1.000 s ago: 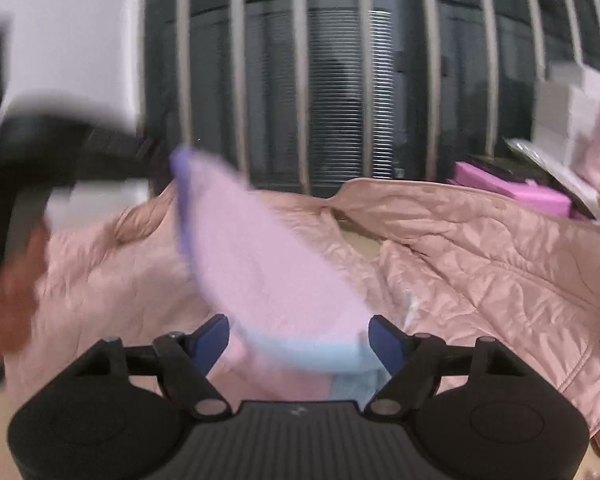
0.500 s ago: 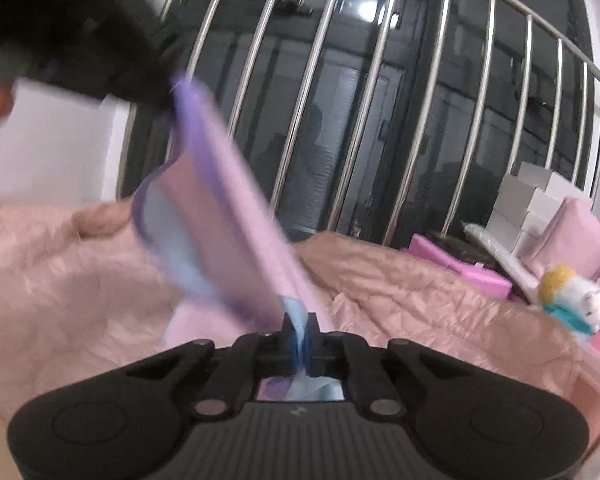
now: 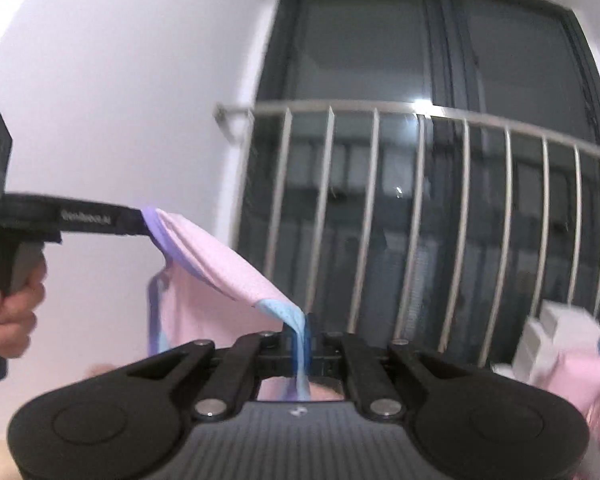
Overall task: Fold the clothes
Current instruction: 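Lift the garment with both grippers and shake it open in the air, then lower the garment onto the table beside the jacket with both grippers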
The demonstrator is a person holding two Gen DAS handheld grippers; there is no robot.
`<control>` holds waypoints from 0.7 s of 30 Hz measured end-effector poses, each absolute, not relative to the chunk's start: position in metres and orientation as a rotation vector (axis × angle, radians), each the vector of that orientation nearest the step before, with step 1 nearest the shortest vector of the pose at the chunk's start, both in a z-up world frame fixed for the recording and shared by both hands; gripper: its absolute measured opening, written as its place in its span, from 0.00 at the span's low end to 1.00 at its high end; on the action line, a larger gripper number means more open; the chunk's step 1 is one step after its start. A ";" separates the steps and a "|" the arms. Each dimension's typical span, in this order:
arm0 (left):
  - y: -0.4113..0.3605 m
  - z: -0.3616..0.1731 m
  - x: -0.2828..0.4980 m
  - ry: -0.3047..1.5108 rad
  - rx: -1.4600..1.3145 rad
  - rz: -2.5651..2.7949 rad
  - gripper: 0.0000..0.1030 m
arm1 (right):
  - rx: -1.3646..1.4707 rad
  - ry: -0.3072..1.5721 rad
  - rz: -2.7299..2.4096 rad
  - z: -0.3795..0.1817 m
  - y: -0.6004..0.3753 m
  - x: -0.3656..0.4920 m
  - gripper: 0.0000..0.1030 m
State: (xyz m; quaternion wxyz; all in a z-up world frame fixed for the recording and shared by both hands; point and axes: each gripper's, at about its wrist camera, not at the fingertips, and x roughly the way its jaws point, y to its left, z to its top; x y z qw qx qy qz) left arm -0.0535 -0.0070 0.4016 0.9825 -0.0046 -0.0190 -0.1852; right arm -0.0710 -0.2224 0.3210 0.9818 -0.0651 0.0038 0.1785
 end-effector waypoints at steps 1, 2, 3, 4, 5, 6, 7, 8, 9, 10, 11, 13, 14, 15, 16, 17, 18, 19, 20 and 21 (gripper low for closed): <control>-0.005 0.412 -0.062 -0.046 -0.012 -0.368 0.01 | -0.133 -0.008 0.365 0.331 -0.221 -0.080 0.02; -0.004 0.419 -0.069 -0.052 -0.009 -0.364 0.01 | -0.132 -0.021 0.368 0.341 -0.221 -0.087 0.02; -0.003 0.426 -0.075 -0.059 -0.003 -0.354 0.01 | -0.132 -0.034 0.372 0.350 -0.221 -0.094 0.02; -0.003 0.430 -0.078 -0.064 0.006 -0.342 0.01 | -0.129 -0.044 0.375 0.358 -0.220 -0.099 0.02; -0.003 0.432 -0.079 -0.069 0.012 -0.331 0.01 | -0.126 -0.050 0.379 0.364 -0.219 -0.101 0.02; -0.002 0.433 -0.080 -0.072 0.015 -0.320 0.01 | -0.122 -0.056 0.383 0.370 -0.218 -0.102 0.02; 0.000 0.432 -0.076 -0.068 0.011 -0.311 0.01 | -0.120 -0.059 0.385 0.373 -0.216 -0.102 0.02; 0.002 0.428 -0.070 -0.062 0.003 -0.302 0.01 | -0.121 -0.058 0.386 0.374 -0.213 -0.098 0.02; 0.005 0.425 -0.064 -0.056 -0.005 -0.294 0.01 | -0.122 -0.058 0.387 0.375 -0.211 -0.094 0.02; 0.007 0.421 -0.057 -0.049 -0.012 -0.284 0.01 | -0.122 -0.051 0.388 0.373 -0.208 -0.088 0.02; 0.009 0.416 -0.048 -0.039 -0.012 -0.270 0.01 | -0.122 -0.038 0.390 0.369 -0.205 -0.079 0.02; 0.011 0.405 -0.022 -0.008 -0.012 -0.245 0.01 | -0.123 -0.002 0.387 0.360 -0.201 -0.058 0.03; 0.011 0.396 -0.005 0.017 -0.012 -0.238 0.01 | -0.123 0.021 0.381 0.354 -0.199 -0.045 0.03; 0.012 0.387 0.011 0.043 -0.013 -0.230 0.01 | -0.123 0.048 0.373 0.346 -0.197 -0.029 0.03; 0.013 0.377 0.028 0.070 -0.013 -0.223 0.01 | -0.122 0.076 0.364 0.337 -0.195 -0.014 0.03; 0.013 0.363 0.045 0.105 -0.012 -0.216 0.01 | -0.122 0.104 0.354 0.328 -0.192 0.002 0.03; 0.013 0.349 0.062 0.141 -0.012 -0.209 0.01 | -0.125 0.131 0.341 0.317 -0.188 0.018 0.03; 0.014 0.333 0.077 0.180 -0.018 -0.202 0.01 | -0.125 0.168 0.332 0.304 -0.185 0.036 0.03; 0.016 0.313 0.095 0.232 -0.026 -0.195 0.01 | -0.122 0.220 0.327 0.287 -0.182 0.058 0.04; 0.019 0.292 0.113 0.287 -0.035 -0.188 0.02 | -0.118 0.272 0.323 0.271 -0.179 0.079 0.05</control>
